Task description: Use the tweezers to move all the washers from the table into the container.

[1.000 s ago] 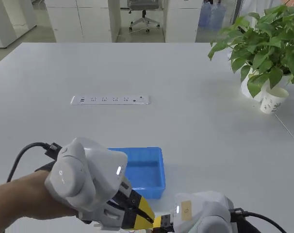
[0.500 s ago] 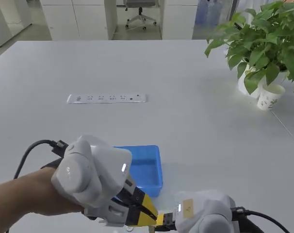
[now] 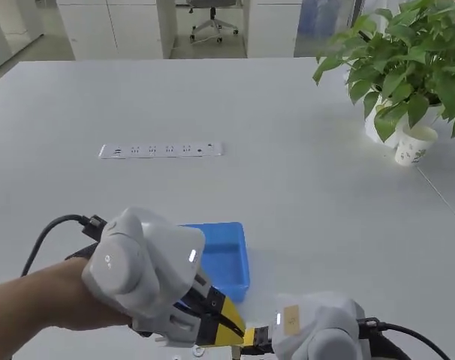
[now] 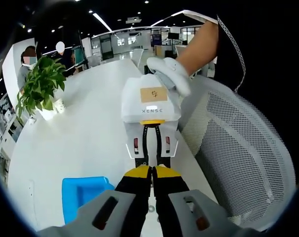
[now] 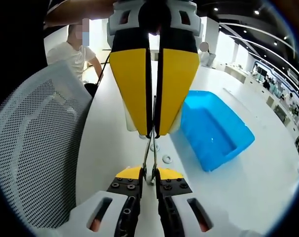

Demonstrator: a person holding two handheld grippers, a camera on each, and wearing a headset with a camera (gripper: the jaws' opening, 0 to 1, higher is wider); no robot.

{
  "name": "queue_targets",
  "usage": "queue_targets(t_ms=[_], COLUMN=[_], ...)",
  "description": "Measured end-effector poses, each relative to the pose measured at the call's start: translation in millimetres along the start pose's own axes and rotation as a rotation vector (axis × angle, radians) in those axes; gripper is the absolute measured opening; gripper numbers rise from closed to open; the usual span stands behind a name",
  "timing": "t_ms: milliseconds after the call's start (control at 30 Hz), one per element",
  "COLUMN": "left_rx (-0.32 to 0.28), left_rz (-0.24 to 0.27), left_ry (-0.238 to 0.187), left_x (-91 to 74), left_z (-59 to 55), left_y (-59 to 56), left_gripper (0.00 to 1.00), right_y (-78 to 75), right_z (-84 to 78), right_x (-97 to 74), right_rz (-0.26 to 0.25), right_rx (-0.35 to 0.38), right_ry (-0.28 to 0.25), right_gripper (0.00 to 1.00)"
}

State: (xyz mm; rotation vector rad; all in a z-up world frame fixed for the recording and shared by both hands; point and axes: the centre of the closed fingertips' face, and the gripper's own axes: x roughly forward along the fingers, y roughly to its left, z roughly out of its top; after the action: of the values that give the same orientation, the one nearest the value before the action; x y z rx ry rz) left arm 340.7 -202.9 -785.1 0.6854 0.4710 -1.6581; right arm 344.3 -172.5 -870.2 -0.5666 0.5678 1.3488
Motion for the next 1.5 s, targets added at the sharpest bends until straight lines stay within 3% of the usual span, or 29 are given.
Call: queue_targets(t_ms=[1167, 1500], left_rx=[-0.011, -0.014], left_rz=[-0.003, 0.000], left_ry=[-0.010, -0.020], left_x=[1.6, -4.5], left_z=[1.2, 7.7], left_y=[0.9, 2.1], left_gripper=[0.05, 0.05], right_y=[0.6, -0.3], right_z=[-6.4, -0.6], right_x=[1.7, -4.0], right_rz=[-0.008, -0.007], right_rx=[0.034, 0.035], right_ry=[0.025, 0.017], right_gripper=[0.09, 0.09])
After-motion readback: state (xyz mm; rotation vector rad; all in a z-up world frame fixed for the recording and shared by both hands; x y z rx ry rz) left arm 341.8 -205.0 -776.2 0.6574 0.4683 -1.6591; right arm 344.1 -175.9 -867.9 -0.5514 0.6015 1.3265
